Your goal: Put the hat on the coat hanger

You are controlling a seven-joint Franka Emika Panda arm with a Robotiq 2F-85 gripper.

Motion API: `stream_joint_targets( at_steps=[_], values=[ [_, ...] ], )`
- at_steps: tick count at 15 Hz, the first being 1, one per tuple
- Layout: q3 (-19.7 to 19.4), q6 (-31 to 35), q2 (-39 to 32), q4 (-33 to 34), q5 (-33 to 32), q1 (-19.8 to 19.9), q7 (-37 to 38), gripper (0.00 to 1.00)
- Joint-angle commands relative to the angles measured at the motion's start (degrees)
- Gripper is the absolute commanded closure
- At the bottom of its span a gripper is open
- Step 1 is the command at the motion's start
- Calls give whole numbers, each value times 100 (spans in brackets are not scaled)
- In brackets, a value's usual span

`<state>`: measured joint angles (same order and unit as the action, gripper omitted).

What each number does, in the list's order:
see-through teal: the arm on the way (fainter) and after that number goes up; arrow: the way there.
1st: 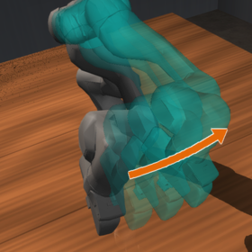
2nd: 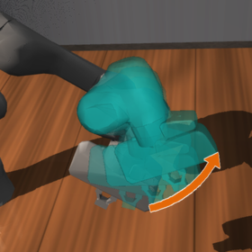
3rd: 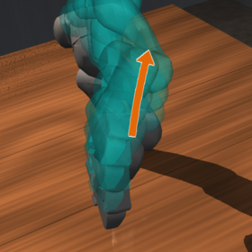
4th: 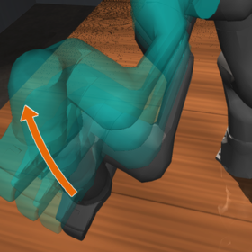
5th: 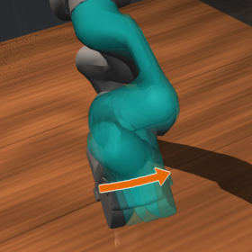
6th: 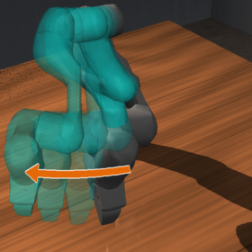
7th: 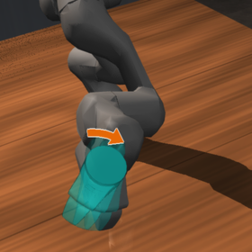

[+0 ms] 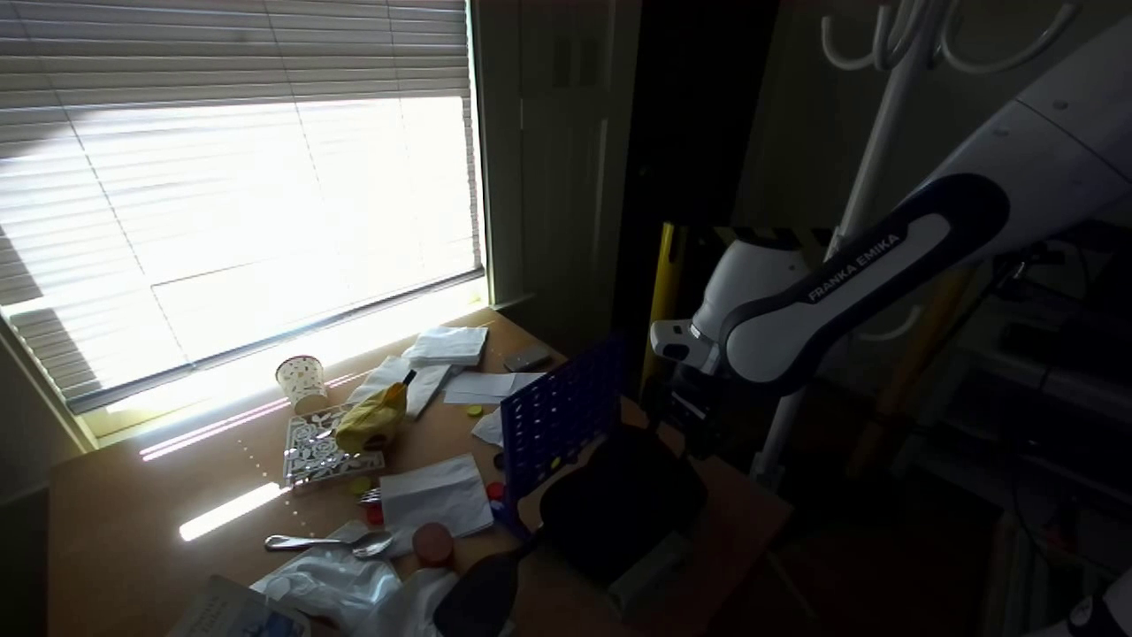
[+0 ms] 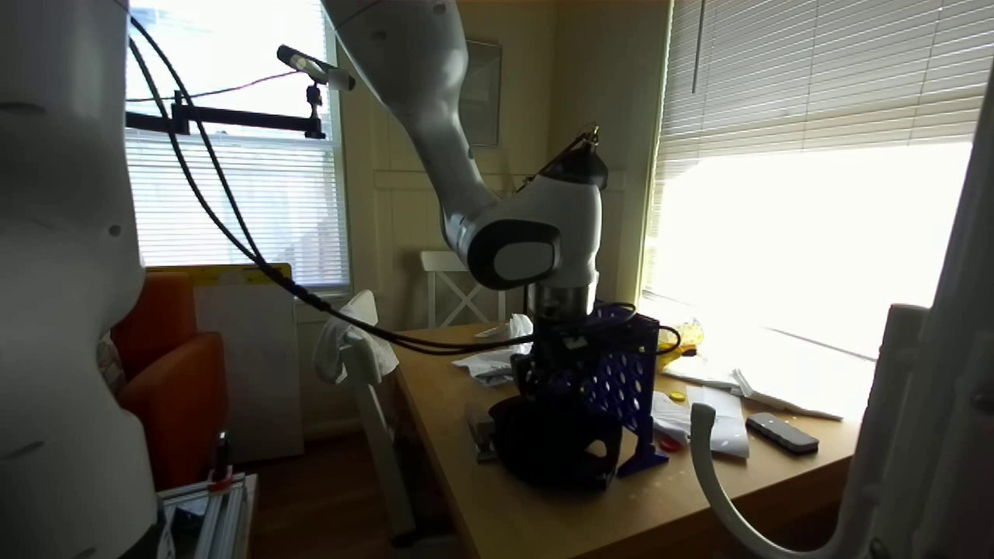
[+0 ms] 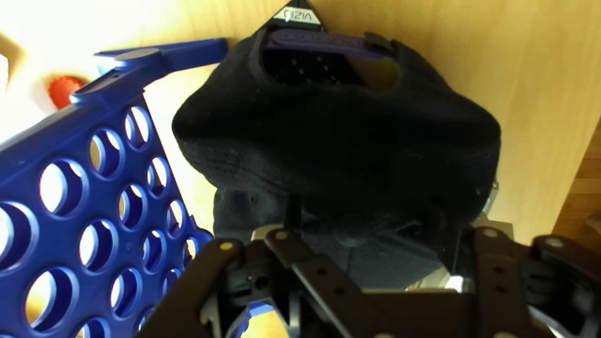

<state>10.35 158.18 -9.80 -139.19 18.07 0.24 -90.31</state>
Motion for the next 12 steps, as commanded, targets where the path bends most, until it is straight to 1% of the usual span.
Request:
stream_joint_targets(
  at_steps=[1, 2, 3, 4, 6, 8, 10, 11, 12],
  values=[
    [104, 123, -105, 72, 134, 91, -125, 40],
    [117, 114, -96, 77, 152, 100, -144, 43],
    [122, 118, -96, 83, 155, 104, -143, 52],
    [128, 123, -102, 91, 163, 109, -146, 64],
    [137, 128, -110, 98, 172, 116, -152, 81],
    [145, 126, -116, 105, 181, 119, -159, 95],
    [161, 123, -113, 107, 209, 124, -173, 98],
    [163, 117, -94, 102, 203, 120, -157, 94],
    [178, 87, -41, 96, 240, 120, -141, 95]
  ],
)
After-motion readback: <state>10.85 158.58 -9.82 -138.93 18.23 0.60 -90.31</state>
